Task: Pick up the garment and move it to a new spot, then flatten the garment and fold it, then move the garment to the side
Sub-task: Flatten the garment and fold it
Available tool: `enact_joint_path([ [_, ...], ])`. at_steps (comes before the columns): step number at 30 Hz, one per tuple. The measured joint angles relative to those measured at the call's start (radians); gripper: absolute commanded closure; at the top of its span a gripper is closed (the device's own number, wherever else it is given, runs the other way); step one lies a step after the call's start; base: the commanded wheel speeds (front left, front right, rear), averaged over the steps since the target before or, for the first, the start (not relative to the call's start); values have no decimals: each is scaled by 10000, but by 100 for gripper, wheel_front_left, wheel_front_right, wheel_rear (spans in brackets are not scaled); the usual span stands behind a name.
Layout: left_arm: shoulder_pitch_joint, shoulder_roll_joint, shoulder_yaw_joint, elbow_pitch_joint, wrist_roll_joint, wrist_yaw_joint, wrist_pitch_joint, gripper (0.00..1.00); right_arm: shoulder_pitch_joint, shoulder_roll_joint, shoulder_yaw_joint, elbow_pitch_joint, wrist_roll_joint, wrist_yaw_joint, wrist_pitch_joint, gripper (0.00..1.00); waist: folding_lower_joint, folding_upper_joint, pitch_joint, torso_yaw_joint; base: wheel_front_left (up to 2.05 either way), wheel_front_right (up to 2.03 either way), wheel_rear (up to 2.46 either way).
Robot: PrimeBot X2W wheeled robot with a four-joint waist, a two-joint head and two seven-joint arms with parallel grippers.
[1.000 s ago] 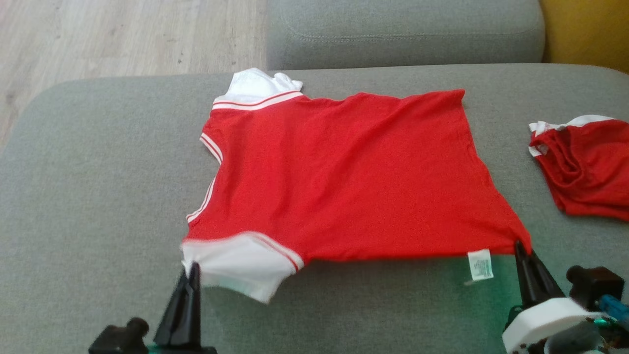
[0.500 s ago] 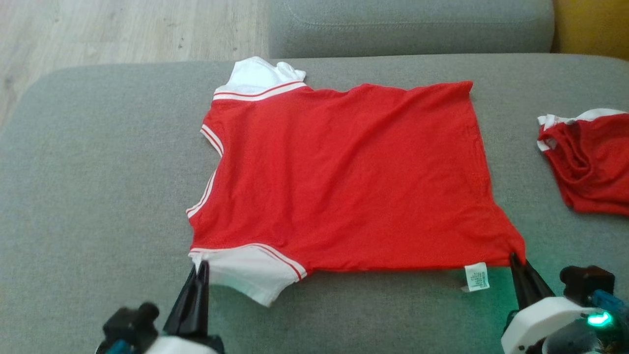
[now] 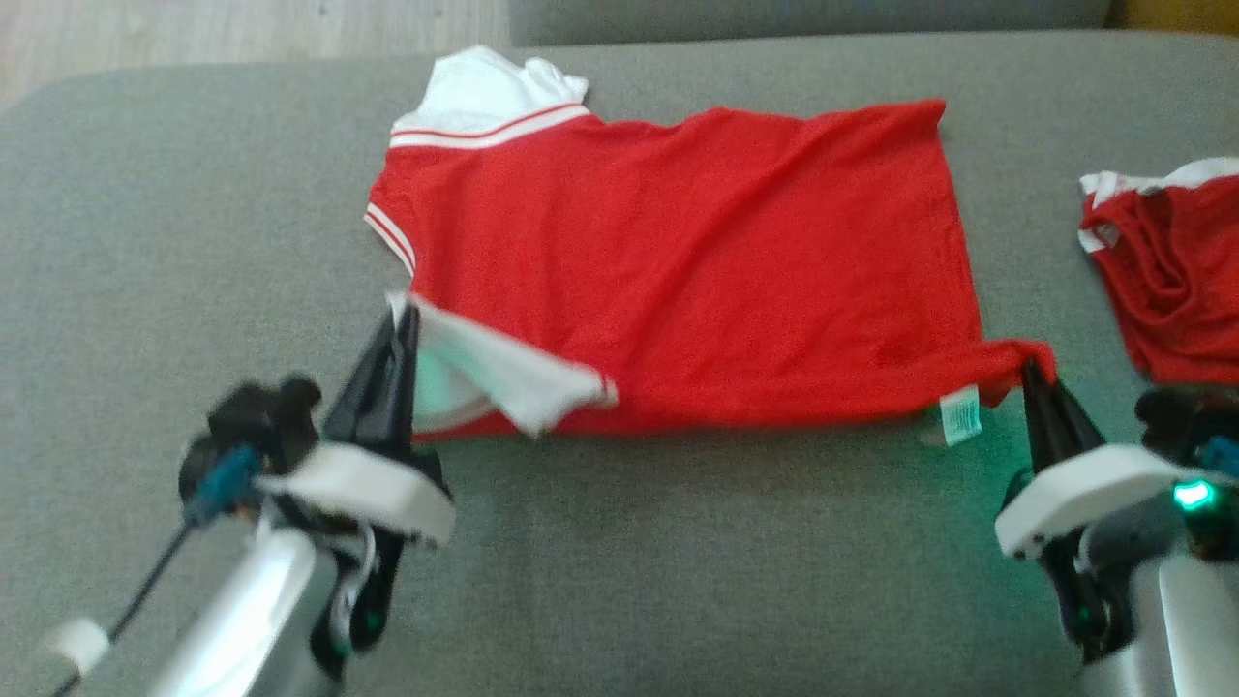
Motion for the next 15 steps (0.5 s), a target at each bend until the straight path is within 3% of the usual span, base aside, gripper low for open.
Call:
enact_joint_path([
  [6,-1337,-284,82,1060,4,-249,-163,100,-1127,-4,-171,865,-35,0,-15,100,1,0,540,-115,0,0,0],
  [15,-1795,-629,211,2146,117,-343,-1210,100,-1863,-12,150,1687,-115,0,-134,100,-1,0,851,-207,0,0,0],
])
